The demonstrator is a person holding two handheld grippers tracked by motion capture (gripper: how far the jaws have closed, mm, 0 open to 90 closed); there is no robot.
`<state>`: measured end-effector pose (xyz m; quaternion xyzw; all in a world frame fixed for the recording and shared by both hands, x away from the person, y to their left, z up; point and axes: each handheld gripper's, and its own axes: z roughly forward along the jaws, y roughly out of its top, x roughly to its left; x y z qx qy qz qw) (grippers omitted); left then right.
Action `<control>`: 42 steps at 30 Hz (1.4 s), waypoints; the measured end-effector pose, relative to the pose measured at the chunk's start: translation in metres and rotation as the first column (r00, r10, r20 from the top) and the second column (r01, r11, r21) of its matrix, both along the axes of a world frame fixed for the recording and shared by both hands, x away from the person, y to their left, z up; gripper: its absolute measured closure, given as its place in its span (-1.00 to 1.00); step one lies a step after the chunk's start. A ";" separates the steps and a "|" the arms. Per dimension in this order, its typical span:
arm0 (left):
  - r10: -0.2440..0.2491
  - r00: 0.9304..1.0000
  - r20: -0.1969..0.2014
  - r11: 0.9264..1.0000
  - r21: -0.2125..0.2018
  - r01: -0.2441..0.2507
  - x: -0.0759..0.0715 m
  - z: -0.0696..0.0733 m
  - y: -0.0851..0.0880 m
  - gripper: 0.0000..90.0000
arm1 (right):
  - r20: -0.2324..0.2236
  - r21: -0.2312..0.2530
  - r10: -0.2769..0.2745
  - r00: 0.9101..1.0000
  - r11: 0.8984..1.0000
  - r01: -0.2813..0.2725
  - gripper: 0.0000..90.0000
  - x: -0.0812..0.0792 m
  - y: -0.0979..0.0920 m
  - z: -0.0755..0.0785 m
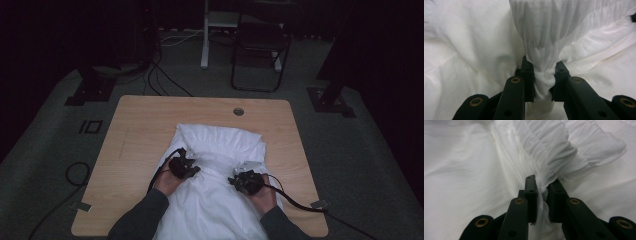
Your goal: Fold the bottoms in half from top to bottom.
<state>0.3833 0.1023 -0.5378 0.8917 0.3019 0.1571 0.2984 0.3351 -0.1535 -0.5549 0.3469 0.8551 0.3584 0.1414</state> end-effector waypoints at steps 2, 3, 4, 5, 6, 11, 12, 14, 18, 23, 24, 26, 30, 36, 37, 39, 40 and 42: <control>0.022 1.000 0.006 1.000 -0.005 -0.022 0.009 0.000 -0.001 0.71 | 0.009 -0.006 -0.017 1.000 1.000 0.017 0.77 0.015 0.000 0.000; 0.041 0.999 0.003 0.999 -0.019 -0.041 0.013 0.000 -0.002 0.71 | 0.011 -0.008 -0.030 0.999 1.000 0.030 0.78 0.024 0.000 0.000; 0.051 0.999 0.007 0.999 -0.020 -0.050 0.016 -0.001 -0.003 0.71 | 0.014 -0.015 -0.039 0.999 0.999 0.039 0.78 0.033 -0.001 0.001; 0.059 0.998 0.016 0.998 -0.023 -0.058 0.019 -0.001 -0.004 0.71 | 0.016 -0.021 -0.051 0.999 0.998 0.051 0.78 0.042 0.000 0.001; 0.070 0.997 0.020 0.997 -0.022 -0.070 0.023 -0.001 -0.006 0.71 | 0.017 -0.026 -0.063 0.998 0.998 0.063 0.78 0.051 0.000 0.002; 0.141 0.990 0.025 0.990 -0.025 -0.140 0.056 0.000 -0.009 0.71 | -0.016 -0.013 -0.120 0.993 0.993 0.120 0.79 0.098 0.002 0.005; 0.155 0.988 0.028 0.988 -0.021 -0.154 0.063 0.001 -0.011 0.71 | -0.021 -0.008 -0.136 0.990 0.991 0.136 0.79 0.106 0.003 0.006; 0.186 0.982 0.039 0.983 -0.008 -0.186 0.075 0.002 -0.014 0.71 | -0.025 -0.006 -0.165 0.986 0.986 0.165 0.79 0.122 0.005 0.007; 0.241 0.968 0.063 0.971 -0.006 -0.241 0.091 0.001 -0.020 0.71 | -0.036 0.011 -0.229 0.973 0.973 0.229 0.79 0.144 0.009 0.007; 0.249 0.968 0.034 0.968 -0.032 -0.248 0.092 0.004 -0.017 0.73 | -0.037 0.022 -0.222 0.974 0.975 0.223 0.80 0.149 0.009 0.008; 0.240 0.970 0.036 0.970 -0.035 -0.239 0.089 0.008 -0.016 0.73 | -0.034 0.025 -0.215 0.976 0.976 0.216 0.80 0.147 0.008 0.010; 0.229 0.972 0.060 0.972 -0.063 -0.226 0.081 0.019 -0.013 0.74 | -0.020 0.053 -0.199 0.980 0.979 0.199 0.80 0.138 0.005 0.019; 0.198 0.971 0.133 0.971 -0.163 -0.176 0.054 0.059 -0.008 0.74 | 0.072 0.121 -0.155 0.985 0.982 0.145 0.80 0.116 -0.007 0.055; 0.128 0.970 0.208 0.963 -0.261 -0.071 0.004 0.108 -0.002 0.74 | 0.178 0.195 -0.085 0.980 0.980 0.049 0.80 0.073 -0.026 0.106; 0.119 0.972 0.204 0.958 -0.282 -0.058 -0.004 0.110 -0.001 0.74 | 0.188 0.194 -0.069 0.980 0.980 0.032 0.80 0.064 -0.028 0.110; 0.089 0.977 0.193 0.958 -0.284 -0.031 -0.019 0.106 0.002 0.74 | 0.194 0.186 -0.043 0.980 0.982 0.006 0.80 0.047 -0.031 0.111; 0.078 0.980 0.186 0.959 -0.282 -0.022 -0.026 0.100 0.003 0.74 | 0.192 0.184 -0.030 0.981 0.983 -0.006 0.80 0.039 -0.032 0.108; 0.062 0.988 0.139 0.957 -0.290 -0.019 -0.035 0.080 0.005 0.73 | 0.167 0.180 -0.007 0.986 0.983 -0.024 0.80 0.026 -0.033 0.096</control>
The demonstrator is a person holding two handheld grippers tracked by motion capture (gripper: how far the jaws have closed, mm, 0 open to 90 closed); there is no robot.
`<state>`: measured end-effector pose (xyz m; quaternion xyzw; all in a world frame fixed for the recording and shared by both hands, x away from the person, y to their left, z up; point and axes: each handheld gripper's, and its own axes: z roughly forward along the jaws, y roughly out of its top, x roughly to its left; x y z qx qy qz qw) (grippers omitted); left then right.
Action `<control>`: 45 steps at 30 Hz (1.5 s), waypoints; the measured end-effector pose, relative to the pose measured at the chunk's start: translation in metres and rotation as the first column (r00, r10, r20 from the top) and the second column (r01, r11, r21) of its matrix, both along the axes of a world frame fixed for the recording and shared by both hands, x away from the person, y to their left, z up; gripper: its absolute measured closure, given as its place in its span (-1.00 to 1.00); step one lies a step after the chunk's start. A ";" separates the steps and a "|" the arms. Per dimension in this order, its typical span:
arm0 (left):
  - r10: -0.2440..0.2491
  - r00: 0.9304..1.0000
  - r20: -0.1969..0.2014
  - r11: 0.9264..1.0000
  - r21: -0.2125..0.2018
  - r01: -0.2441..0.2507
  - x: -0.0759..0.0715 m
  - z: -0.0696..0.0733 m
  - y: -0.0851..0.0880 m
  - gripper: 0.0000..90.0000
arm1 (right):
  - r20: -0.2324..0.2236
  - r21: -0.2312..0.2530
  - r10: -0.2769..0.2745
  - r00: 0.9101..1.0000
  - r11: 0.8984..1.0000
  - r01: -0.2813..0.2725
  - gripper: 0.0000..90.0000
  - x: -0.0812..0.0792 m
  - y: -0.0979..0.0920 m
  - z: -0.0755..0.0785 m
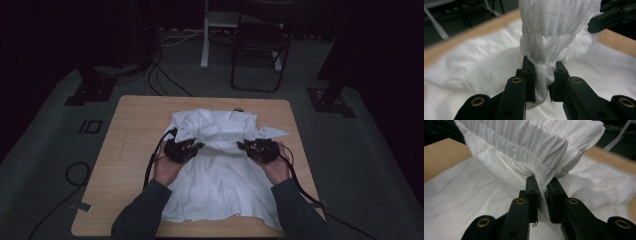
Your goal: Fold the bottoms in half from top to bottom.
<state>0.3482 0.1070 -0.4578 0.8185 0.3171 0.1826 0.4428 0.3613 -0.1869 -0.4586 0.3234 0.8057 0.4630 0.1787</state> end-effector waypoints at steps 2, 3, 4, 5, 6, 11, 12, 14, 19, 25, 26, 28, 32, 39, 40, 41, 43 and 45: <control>-0.017 0.999 -0.052 1.000 0.020 0.018 -0.003 -0.027 0.000 0.72 | -0.037 -0.041 0.004 0.999 0.999 -0.006 0.80 -0.008 0.001 -0.019; -0.019 0.995 -0.093 0.999 0.024 0.022 -0.003 -0.040 0.000 0.72 | -0.061 -0.051 0.004 0.998 0.999 -0.007 0.80 -0.010 0.001 -0.030; -0.018 0.991 -0.130 0.999 0.027 0.021 -0.001 -0.053 0.001 0.72 | -0.091 -0.059 0.007 0.996 0.998 -0.012 0.80 -0.010 0.001 -0.043; -0.013 0.988 -0.156 0.999 0.030 0.018 0.000 -0.064 0.000 0.72 | -0.124 -0.065 0.003 0.992 0.998 -0.011 0.80 -0.010 0.002 -0.055; -0.009 0.984 -0.180 0.999 0.040 0.016 0.003 -0.075 -0.001 0.71 | -0.152 -0.067 -0.001 0.988 0.998 -0.009 0.80 -0.009 0.003 -0.067; -0.019 0.967 -0.255 1.000 0.004 0.020 0.010 -0.091 0.002 0.53 | -0.225 -0.055 -0.026 0.974 0.998 0.015 0.73 -0.007 0.004 -0.098; -0.020 0.967 -0.255 1.000 -0.003 0.020 0.008 -0.087 0.003 0.43 | -0.235 -0.045 -0.030 0.971 0.999 0.020 0.61 -0.006 0.003 -0.096; -0.029 0.972 -0.235 0.999 -0.026 0.023 0.004 -0.076 0.008 0.30 | -0.224 -0.044 -0.023 0.974 0.999 0.013 0.36 -0.008 0.001 -0.089; -0.010 0.985 -0.171 0.993 -0.120 -0.011 0.001 -0.048 0.029 0.21 | -0.153 0.041 0.008 0.988 0.999 -0.001 0.07 -0.019 -0.017 -0.063; 0.110 0.982 -0.153 0.991 -0.055 -0.119 0.028 -0.039 0.031 0.95 | -0.141 0.061 -0.099 0.985 0.992 0.109 0.91 0.001 -0.026 -0.050; 0.110 0.980 -0.167 0.992 -0.037 -0.118 0.034 -0.043 0.027 0.99 | -0.150 0.051 -0.123 0.981 0.990 0.132 0.96 0.009 -0.024 -0.052; 0.113 0.977 -0.182 0.993 0.006 -0.114 0.044 -0.051 0.017 1.00 | -0.164 0.028 -0.170 0.972 0.984 0.177 0.99 0.025 -0.019 -0.057; 0.082 0.973 -0.214 0.997 0.035 -0.076 0.052 -0.068 0.001 0.99 | -0.205 -0.006 -0.170 0.964 0.985 0.172 0.92 0.047 -0.006 -0.071; 0.041 0.974 -0.224 0.999 0.040 -0.033 0.038 -0.076 -0.006 0.93 | -0.219 0.019 -0.073 0.973 0.997 0.079 0.86 0.042 -0.004 -0.083; 0.029 0.975 -0.220 0.999 0.036 -0.022 0.033 -0.076 -0.005 0.92 | -0.209 0.030 -0.051 0.977 0.998 0.058 0.85 0.036 -0.006 -0.081; 0.015 0.976 -0.217 0.999 0.038 -0.007 0.027 -0.075 -0.005 0.90 | -0.198 0.042 -0.025 0.980 0.999 0.034 0.84 0.030 -0.008 -0.079; -0.029 0.976 -0.217 0.999 0.029 0.036 0.015 -0.073 -0.004 0.87 | -0.177 0.074 0.044 0.983 0.997 -0.031 0.81 0.017 -0.012 -0.074; -0.071 0.977 -0.202 0.997 0.023 0.078 0.005 -0.069 -0.002 0.80 | -0.148 0.089 0.101 0.984 0.992 -0.089 0.77 0.004 -0.015 -0.070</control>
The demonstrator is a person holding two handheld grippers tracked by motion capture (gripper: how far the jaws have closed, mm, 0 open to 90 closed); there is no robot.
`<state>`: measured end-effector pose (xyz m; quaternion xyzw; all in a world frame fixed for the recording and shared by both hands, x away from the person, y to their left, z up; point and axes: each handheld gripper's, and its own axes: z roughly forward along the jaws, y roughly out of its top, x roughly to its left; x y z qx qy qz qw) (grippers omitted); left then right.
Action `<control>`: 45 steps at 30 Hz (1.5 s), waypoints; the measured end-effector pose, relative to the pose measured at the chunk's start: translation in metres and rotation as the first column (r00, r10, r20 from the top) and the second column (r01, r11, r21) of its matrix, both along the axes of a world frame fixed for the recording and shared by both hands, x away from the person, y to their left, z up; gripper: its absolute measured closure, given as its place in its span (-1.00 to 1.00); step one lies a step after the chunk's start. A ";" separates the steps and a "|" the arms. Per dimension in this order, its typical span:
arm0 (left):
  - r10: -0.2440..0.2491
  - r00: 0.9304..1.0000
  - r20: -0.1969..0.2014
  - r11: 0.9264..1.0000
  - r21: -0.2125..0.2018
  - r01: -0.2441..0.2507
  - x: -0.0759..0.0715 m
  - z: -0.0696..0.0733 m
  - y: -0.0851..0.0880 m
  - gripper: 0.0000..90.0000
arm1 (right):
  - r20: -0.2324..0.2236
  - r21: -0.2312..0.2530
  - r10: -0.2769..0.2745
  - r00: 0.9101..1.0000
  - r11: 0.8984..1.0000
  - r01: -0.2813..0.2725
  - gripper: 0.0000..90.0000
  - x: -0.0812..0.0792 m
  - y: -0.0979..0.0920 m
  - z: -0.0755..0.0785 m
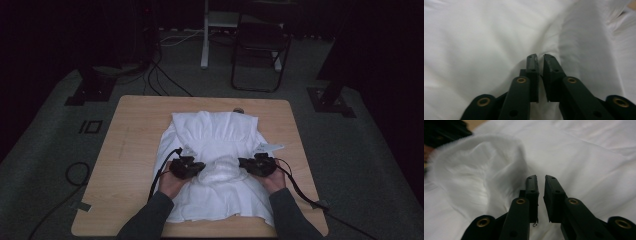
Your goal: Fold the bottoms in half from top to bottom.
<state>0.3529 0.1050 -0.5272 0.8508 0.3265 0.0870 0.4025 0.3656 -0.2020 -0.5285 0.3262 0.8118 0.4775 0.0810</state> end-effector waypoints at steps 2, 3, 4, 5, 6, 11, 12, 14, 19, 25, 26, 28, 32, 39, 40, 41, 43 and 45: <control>0.001 1.000 0.014 1.000 -0.015 0.000 -0.003 0.005 0.001 0.77 | 0.020 0.008 0.001 1.000 1.000 -0.001 0.74 -0.007 -0.003 0.005; 0.006 1.000 0.019 1.000 -0.019 -0.005 -0.002 0.007 0.001 0.76 | 0.027 0.016 -0.013 1.000 1.000 0.013 0.74 -0.008 -0.003 0.008; 0.009 1.000 0.020 1.000 -0.018 -0.009 -0.001 0.008 0.001 0.75 | 0.030 0.027 -0.019 0.999 0.999 0.018 0.74 -0.008 -0.003 0.010; 0.007 1.000 0.021 1.000 -0.019 -0.007 0.000 0.008 -0.001 0.75 | 0.028 0.033 -0.020 0.999 0.999 0.019 0.73 -0.007 -0.002 0.011; 0.001 1.000 0.014 1.000 -0.016 -0.001 0.000 0.007 -0.003 0.75 | 0.027 0.033 -0.014 1.000 0.999 0.013 0.71 -0.007 0.001 0.012; -0.051 0.998 -0.031 0.997 0.057 0.052 -0.004 -0.010 -0.015 0.73 | 0.001 -0.061 0.076 0.997 0.995 -0.076 0.73 -0.016 0.026 -0.006; -0.056 0.998 -0.041 0.996 0.072 0.059 -0.005 -0.014 -0.016 0.73 | -0.008 -0.113 0.084 0.996 0.990 -0.084 0.74 -0.019 0.031 -0.014; -0.056 0.997 -0.045 0.997 0.051 0.058 -0.004 -0.016 -0.014 0.72 | -0.028 -0.196 0.080 0.996 0.977 -0.084 0.76 -0.021 0.037 -0.028; 0.000 0.999 0.037 0.999 0.035 -0.001 0.009 0.005 -0.008 0.57 | -0.020 -0.184 0.056 0.998 0.981 -0.059 0.68 -0.018 0.034 -0.022; 0.103 0.988 0.119 0.994 0.029 -0.108 0.054 0.019 -0.008 0.46 | 0.082 -0.086 -0.136 0.987 0.986 0.143 0.38 0.026 0.024 0.012; 0.119 0.985 0.127 0.992 0.031 -0.124 0.062 0.018 -0.008 0.45 | 0.082 -0.077 -0.163 0.983 0.983 0.169 0.35 0.036 0.024 0.014; 0.152 0.981 0.120 0.986 0.053 -0.160 0.079 0.010 -0.008 0.44 | 0.072 -0.068 -0.204 0.976 0.976 0.209 0.28 0.055 0.026 0.013; 0.171 0.984 0.045 0.981 0.085 -0.175 0.093 -0.013 -0.005 0.43 | 0.009 -0.133 -0.262 0.965 0.956 0.261 0.21 0.083 0.030 -0.007; 0.158 0.987 0.034 0.987 0.036 -0.159 0.074 -0.026 0.004 0.43 | 0.016 -0.175 -0.268 0.963 0.948 0.267 0.20 0.068 0.031 -0.032; 0.151 0.988 0.037 0.987 0.040 -0.153 0.069 -0.027 0.004 0.43 | 0.026 -0.185 -0.257 0.966 0.948 0.257 0.20 0.063 0.031 -0.032; 0.148 0.988 0.041 0.988 0.038 -0.149 0.062 -0.027 0.004 0.43 | 0.026 -0.187 -0.250 0.968 0.950 0.251 0.20 0.057 0.031 -0.032; 0.142 0.989 0.044 0.989 0.026 -0.143 0.049 -0.029 0.006 0.43 | 0.025 -0.176 -0.251 0.968 0.952 0.251 0.20 0.045 0.029 -0.034; 0.132 0.990 0.047 0.991 0.024 -0.134 0.035 -0.030 0.007 0.43 | 0.039 -0.170 -0.244 0.969 0.954 0.247 0.20 0.032 0.029 -0.036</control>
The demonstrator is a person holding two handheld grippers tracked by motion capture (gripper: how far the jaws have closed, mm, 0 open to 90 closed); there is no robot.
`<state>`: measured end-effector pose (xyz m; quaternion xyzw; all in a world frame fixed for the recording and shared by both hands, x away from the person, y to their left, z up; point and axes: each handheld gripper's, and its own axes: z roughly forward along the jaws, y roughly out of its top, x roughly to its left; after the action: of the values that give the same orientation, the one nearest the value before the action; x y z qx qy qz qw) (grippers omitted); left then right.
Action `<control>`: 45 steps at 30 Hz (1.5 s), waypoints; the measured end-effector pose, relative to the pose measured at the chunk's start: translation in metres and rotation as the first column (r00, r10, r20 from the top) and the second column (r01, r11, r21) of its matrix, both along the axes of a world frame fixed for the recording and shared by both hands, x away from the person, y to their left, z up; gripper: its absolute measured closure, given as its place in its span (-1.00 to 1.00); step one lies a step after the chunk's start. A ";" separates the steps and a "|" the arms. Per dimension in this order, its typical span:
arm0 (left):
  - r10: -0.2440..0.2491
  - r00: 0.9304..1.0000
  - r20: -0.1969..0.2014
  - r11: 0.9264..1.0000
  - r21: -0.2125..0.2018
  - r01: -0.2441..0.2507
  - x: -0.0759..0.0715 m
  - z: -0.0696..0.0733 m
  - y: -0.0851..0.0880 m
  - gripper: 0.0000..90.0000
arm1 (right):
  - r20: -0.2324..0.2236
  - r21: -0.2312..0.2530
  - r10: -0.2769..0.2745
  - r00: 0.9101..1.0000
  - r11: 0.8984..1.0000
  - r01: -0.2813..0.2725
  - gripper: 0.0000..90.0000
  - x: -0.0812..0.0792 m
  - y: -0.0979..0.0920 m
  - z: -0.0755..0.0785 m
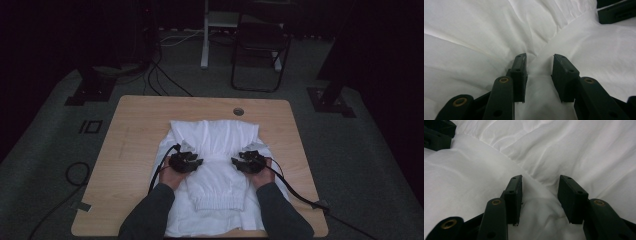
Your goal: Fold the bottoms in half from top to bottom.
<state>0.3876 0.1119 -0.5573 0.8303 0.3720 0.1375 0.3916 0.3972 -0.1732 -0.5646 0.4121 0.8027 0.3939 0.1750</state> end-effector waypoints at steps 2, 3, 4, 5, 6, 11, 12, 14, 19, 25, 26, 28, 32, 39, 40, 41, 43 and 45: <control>-0.008 1.000 0.001 1.000 0.001 0.008 -0.013 -0.001 0.001 0.43 | 0.011 0.008 0.003 1.000 1.000 -0.003 0.20 -0.013 -0.001 -0.002; -0.015 1.000 0.002 1.000 0.007 0.015 -0.020 -0.001 0.002 0.42 | 0.014 0.013 0.005 1.000 1.000 -0.005 0.20 -0.020 -0.001 -0.003; -0.017 1.000 0.003 1.000 0.004 0.017 -0.025 -0.001 0.002 0.42 | 0.016 0.016 0.009 1.000 1.000 -0.009 0.20 -0.026 -0.001 -0.004; -0.025 1.000 -0.001 1.000 0.008 0.025 -0.029 -0.001 0.003 0.42 | 0.020 0.012 0.014 1.000 1.000 -0.015 0.20 -0.031 -0.001 -0.004; -0.027 1.000 -0.008 1.000 0.005 0.027 -0.033 -0.001 0.004 0.42 | 0.023 0.009 0.019 1.000 1.000 -0.020 0.20 -0.036 -0.001 -0.005; -0.011 0.999 -0.045 0.999 -0.032 0.010 -0.026 0.022 0.015 0.31 | 0.029 0.003 0.024 0.999 1.000 -0.024 0.20 -0.046 0.001 -0.005; 0.020 1.000 -0.013 0.999 -0.031 -0.020 -0.020 0.030 0.019 0.27 | 0.026 0.007 0.027 0.999 1.000 -0.027 0.20 -0.046 0.001 -0.005; 0.081 0.996 0.040 0.996 -0.043 -0.079 -0.004 0.045 0.028 0.15 | 0.027 0.010 0.027 0.999 1.000 -0.027 0.20 -0.045 0.000 -0.006; 0.232 0.966 0.116 0.972 -0.008 -0.233 0.049 0.055 0.044 -0.26 | 0.026 0.010 0.025 0.999 1.000 -0.025 0.20 -0.046 0.000 -0.006; 0.348 0.936 0.042 0.933 0.079 -0.351 0.092 0.026 0.054 -0.53 | 0.027 0.010 0.025 0.999 1.000 -0.025 0.20 -0.046 0.000 -0.006; 0.367 0.930 0.030 0.925 0.099 -0.368 0.095 0.021 0.056 -0.55 | 0.027 0.010 0.025 0.999 1.000 -0.025 0.20 -0.046 0.000 -0.006; 0.376 0.926 -0.016 0.923 0.096 -0.373 0.099 0.013 0.062 -0.56 | 0.027 0.010 0.025 0.999 1.000 -0.025 0.20 -0.046 0.000 -0.006; 0.360 0.932 -0.049 0.932 0.068 -0.356 0.101 0.008 0.066 -0.51 | 0.027 0.010 0.025 0.999 1.000 -0.025 0.20 -0.046 0.000 -0.006; 0.249 0.964 -0.093 0.969 0.021 -0.248 0.097 0.010 0.065 0.37 | 0.004 0.020 0.041 0.999 0.999 -0.041 0.15 -0.043 -0.001 -0.004; 0.240 0.965 -0.109 0.971 0.014 -0.240 0.097 0.010 0.065 0.55 | -0.039 0.044 0.056 0.998 0.998 -0.054 0.12 -0.040 -0.004 -0.001; 0.235 0.965 -0.115 0.972 0.012 -0.235 0.097 0.011 0.065 0.64 | -0.080 0.074 0.072 0.994 0.995 -0.066 0.13 -0.035 -0.007 0.004; 0.233 0.965 -0.118 0.972 0.013 -0.233 0.097 0.011 0.065 0.70 | -0.061 0.098 0.063 0.996 0.994 -0.057 0.13 -0.028 -0.016 0.016; 0.235 0.965 -0.118 0.972 0.014 -0.235 0.097 0.011 0.065 0.70 | -0.023 0.124 0.011 1.000 0.992 -0.008 0.08 -0.016 -0.026 0.031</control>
<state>0.4843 0.1768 -0.5465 0.7869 0.4906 0.1333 0.3498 0.3811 -0.1989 -0.5341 0.4231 0.7808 0.4386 0.1377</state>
